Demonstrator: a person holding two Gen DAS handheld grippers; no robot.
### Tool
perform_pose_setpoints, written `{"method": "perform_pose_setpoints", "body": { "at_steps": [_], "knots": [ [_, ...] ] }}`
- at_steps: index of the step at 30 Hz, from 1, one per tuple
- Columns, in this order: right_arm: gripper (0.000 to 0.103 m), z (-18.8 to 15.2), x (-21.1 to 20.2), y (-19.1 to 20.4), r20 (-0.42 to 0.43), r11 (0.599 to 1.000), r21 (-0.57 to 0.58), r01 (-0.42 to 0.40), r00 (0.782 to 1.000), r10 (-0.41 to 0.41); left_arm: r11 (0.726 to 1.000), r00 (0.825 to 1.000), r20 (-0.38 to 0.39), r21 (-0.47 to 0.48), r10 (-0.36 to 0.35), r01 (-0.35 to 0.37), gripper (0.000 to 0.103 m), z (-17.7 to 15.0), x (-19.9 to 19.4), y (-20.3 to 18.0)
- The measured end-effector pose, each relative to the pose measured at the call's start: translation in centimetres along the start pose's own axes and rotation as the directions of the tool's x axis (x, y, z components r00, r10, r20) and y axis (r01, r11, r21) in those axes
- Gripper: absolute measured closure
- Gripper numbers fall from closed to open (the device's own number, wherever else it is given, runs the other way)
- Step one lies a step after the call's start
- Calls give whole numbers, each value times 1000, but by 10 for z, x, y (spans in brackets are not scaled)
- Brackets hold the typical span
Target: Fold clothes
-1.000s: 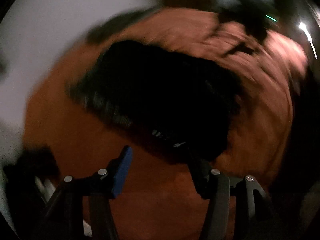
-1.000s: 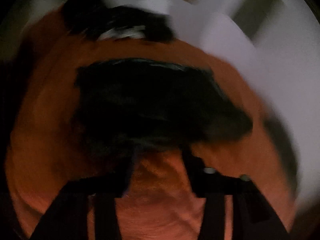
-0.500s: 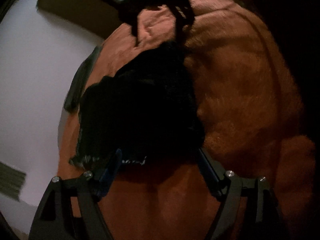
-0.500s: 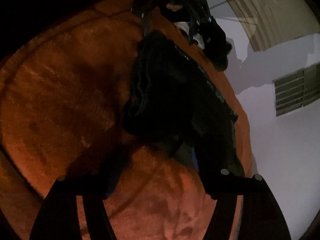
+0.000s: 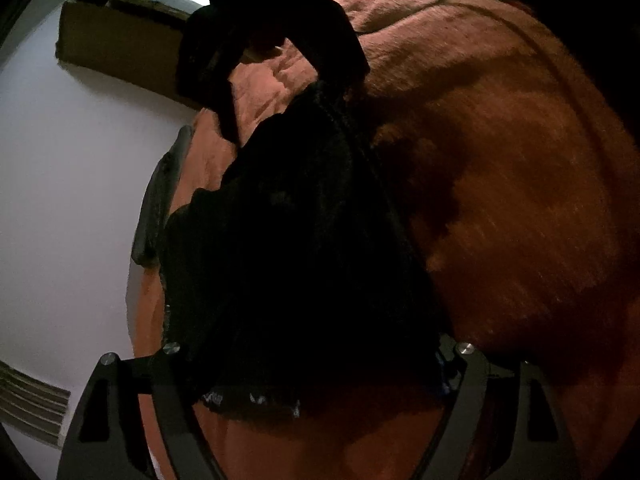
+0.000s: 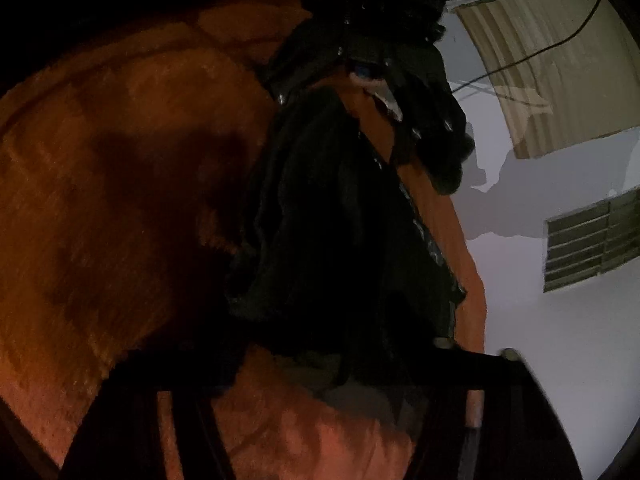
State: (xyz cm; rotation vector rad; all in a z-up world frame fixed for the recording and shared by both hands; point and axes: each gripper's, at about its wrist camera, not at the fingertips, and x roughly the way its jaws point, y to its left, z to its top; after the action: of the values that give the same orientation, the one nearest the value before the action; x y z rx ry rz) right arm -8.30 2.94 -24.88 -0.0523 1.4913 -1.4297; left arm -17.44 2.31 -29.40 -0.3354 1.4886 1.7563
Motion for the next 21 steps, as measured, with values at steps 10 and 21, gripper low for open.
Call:
{"method": "perform_pose_setpoints", "body": {
  "at_steps": [10,21],
  "knots": [
    [79,20,-68,-42,40,963,237,-126,992,120,968,983,80,-181,-162,175,78,42,-57,41],
    [79,-12,-113,-144,316,604,657,-451,892,323,543,887,311,-705,-343,457,76,41,-96,143]
  ]
}}
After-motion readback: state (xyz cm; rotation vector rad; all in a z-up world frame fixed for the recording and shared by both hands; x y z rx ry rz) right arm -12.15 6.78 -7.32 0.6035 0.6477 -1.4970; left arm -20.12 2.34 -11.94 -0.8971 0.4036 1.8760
